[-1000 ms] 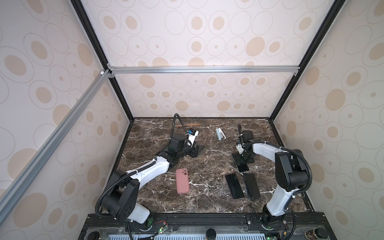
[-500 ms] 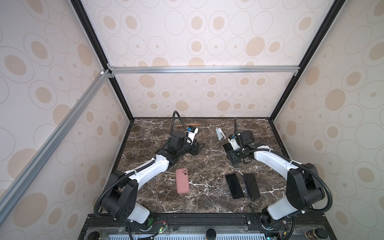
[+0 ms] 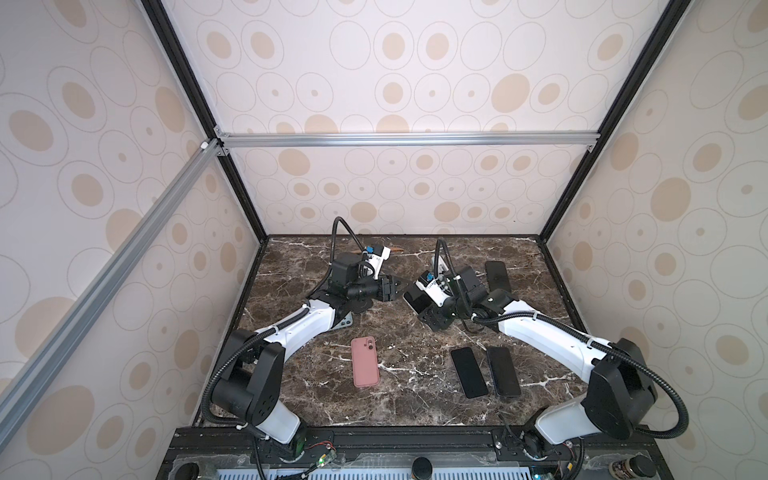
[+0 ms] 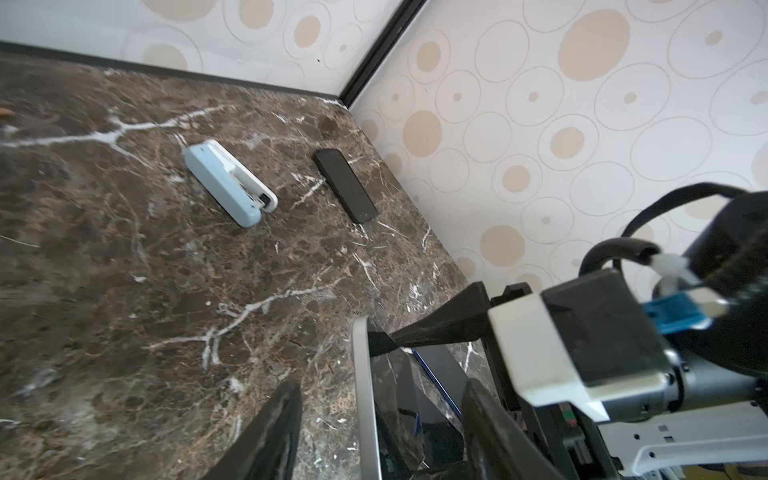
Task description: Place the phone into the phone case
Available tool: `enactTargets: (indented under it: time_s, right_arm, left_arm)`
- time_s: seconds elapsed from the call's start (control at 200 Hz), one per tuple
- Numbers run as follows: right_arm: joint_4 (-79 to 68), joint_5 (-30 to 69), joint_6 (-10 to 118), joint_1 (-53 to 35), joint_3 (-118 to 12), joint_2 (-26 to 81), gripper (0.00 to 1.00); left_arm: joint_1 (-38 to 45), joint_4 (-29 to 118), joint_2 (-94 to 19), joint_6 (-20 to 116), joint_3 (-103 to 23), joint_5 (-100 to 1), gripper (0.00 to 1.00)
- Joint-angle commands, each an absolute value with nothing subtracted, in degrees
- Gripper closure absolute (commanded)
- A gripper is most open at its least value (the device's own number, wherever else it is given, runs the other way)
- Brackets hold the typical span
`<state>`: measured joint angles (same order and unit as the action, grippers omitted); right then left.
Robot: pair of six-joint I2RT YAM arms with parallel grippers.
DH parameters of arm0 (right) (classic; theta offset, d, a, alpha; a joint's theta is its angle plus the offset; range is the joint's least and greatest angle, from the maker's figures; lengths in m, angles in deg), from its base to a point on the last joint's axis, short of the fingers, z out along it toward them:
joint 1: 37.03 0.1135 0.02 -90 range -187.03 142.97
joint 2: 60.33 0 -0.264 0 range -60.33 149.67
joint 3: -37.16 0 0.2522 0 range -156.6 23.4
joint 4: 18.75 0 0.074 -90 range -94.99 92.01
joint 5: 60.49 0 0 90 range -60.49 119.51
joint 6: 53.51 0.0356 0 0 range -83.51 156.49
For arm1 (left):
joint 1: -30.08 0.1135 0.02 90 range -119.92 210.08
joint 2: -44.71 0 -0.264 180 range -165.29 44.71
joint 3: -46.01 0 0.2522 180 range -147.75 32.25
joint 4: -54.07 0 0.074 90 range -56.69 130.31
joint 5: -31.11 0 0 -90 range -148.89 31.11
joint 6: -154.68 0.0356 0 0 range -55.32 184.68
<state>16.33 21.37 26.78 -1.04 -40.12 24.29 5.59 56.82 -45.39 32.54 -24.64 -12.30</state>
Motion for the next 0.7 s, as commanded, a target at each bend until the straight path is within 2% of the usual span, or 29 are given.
enactTargets:
  time_s: [0.0, 0.115, 0.27, 0.35, 0.5, 0.69]
  right_arm:
    - [14.5, 21.2, 24.2, -0.3, -42.4, 23.2, 0.60]
    - [13.7, 21.9, 23.6, 0.2, -42.4, 22.6, 0.59]
    - [14.1, 24.1, 22.6, 0.7, -42.8, 22.4, 0.59]
    - [14.3, 25.0, 22.0, 1.0, -42.9, 22.2, 0.59]
    - [13.9, 26.6, 21.3, 1.9, -42.7, 21.6, 0.59]
    - [12.2, 28.2, 21.0, 2.9, -41.6, 20.8, 0.59]
  left_arm:
    - [5.6, 53.1, -46.4, 32.2, -28.6, -8.4, 0.43]
    - [5.6, 49.9, -47.3, 33.8, -30.0, -7.7, 0.49]
    - [5.6, 49.6, -47.4, 34.2, -30.2, -5.8, 0.66]
    - [5.6, 49.5, -47.6, 34.1, -30.2, -5.2, 0.72]
    - [5.6, 48.1, -47.8, 35.0, -30.5, -5.6, 0.76]
    - [5.6, 44.7, -48.7, 37.0, -31.7, -6.4, 0.75]
